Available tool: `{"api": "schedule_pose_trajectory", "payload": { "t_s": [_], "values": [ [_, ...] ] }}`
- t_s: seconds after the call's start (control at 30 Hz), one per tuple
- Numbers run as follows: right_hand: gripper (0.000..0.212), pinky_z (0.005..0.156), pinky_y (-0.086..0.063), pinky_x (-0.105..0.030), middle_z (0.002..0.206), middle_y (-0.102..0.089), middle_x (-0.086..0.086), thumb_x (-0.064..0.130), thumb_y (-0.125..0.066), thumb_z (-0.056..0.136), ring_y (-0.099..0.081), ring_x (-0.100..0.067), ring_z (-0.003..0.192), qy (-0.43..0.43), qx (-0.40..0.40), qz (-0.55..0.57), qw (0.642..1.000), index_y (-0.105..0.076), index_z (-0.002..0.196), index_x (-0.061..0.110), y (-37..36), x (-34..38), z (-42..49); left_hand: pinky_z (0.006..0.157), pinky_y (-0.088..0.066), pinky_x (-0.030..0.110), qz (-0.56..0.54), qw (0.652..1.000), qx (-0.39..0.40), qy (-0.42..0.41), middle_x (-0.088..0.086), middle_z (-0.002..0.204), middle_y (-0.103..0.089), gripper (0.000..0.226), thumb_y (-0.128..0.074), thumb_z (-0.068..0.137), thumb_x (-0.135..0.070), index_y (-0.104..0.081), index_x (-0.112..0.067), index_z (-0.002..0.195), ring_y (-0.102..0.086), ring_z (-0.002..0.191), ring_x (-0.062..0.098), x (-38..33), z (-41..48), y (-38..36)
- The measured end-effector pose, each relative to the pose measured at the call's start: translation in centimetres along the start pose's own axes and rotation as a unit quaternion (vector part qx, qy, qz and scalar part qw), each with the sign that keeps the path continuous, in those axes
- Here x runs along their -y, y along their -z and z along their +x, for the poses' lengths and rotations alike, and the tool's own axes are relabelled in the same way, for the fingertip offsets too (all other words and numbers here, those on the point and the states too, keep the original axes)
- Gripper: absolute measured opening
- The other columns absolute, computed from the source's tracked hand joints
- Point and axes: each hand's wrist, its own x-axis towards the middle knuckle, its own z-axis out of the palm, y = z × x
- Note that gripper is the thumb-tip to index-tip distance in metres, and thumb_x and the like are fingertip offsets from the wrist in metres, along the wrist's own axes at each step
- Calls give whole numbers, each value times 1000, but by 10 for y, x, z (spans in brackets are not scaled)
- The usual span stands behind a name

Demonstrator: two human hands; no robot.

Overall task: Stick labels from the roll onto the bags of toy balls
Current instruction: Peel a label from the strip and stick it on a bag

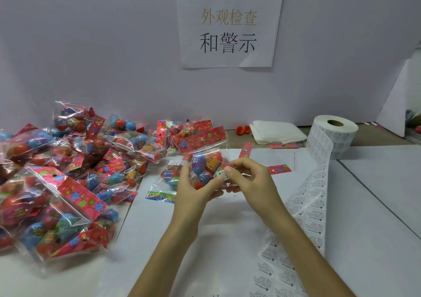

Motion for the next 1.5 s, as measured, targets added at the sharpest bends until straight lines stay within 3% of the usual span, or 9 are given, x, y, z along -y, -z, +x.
{"api": "schedule_pose_trajectory", "payload": {
  "t_s": [0.43,0.53,0.63,0.77,0.9,1.07,1.2,1.33,1.5],
  "values": [
    [13,66,-56,-23,92,-72,3,12,-67,96,-72,-15,71,8,32,-40,999,-69,101,24,-3,2,-3,73,-63,30,-28,999,-36,4,8,104,-78,41,-72,94,-18,-58,-16,132,-77,90,24,2,3,3],
    [14,64,-55,-22,91,-72,3,12,-67,96,-72,-14,70,11,25,-39,999,-69,97,27,-4,3,-3,71,-62,30,-22,999,-35,8,7,102,-78,44,-71,95,-19,-56,-16,136,-77,88,24,2,4,3],
    [1,62,-55,-23,84,-73,2,24,-71,94,-72,-15,69,9,5,-28,1000,-71,95,23,-4,2,-3,72,-63,31,-17,1000,-25,7,8,107,-77,52,-73,94,-20,-52,-18,141,-77,89,25,0,3,2],
    [10,66,-60,-30,79,-73,2,28,-74,92,-72,-16,69,8,-13,-36,999,-71,91,18,-1,1,-2,74,-62,29,1,1000,8,-8,2,105,-78,58,-80,86,-25,-54,-22,137,-77,90,26,-2,-1,0],
    [9,65,-60,-27,79,-73,2,23,-74,92,-72,-17,72,0,-6,-6,1000,-70,88,16,1,1,0,77,-62,31,-17,999,29,-1,4,110,-78,59,-81,85,-14,-54,-17,137,-76,96,28,-3,-2,1],
    [17,62,-55,-20,80,-74,0,23,-67,97,-69,-14,65,-22,3,46,999,-70,88,9,3,4,0,74,-61,28,-56,997,43,5,11,103,-78,44,-73,88,2,-59,-12,127,-76,94,32,-4,-2,2],
    [10,65,-59,-27,83,-74,0,23,-70,95,-70,-19,69,-21,10,50,998,-71,91,13,1,3,0,75,-61,30,-73,997,36,9,14,102,-78,43,-69,89,7,-59,-8,128,-76,91,31,-2,-1,3],
    [20,62,-59,-30,75,-70,3,36,-83,82,-70,-19,67,2,-2,-13,1000,-68,87,23,-1,2,-2,78,-62,32,-47,998,46,-8,11,105,-78,45,-74,87,3,-59,-14,127,-76,95,33,-2,-1,3],
    [28,65,-62,-33,73,-70,2,44,-77,82,-70,-18,68,10,-18,-16,1000,-67,84,18,0,-1,-1,77,-62,34,-49,997,56,-5,15,103,-77,43,-78,85,-16,-61,-17,124,-76,89,33,-4,-5,0]
  ]
}}
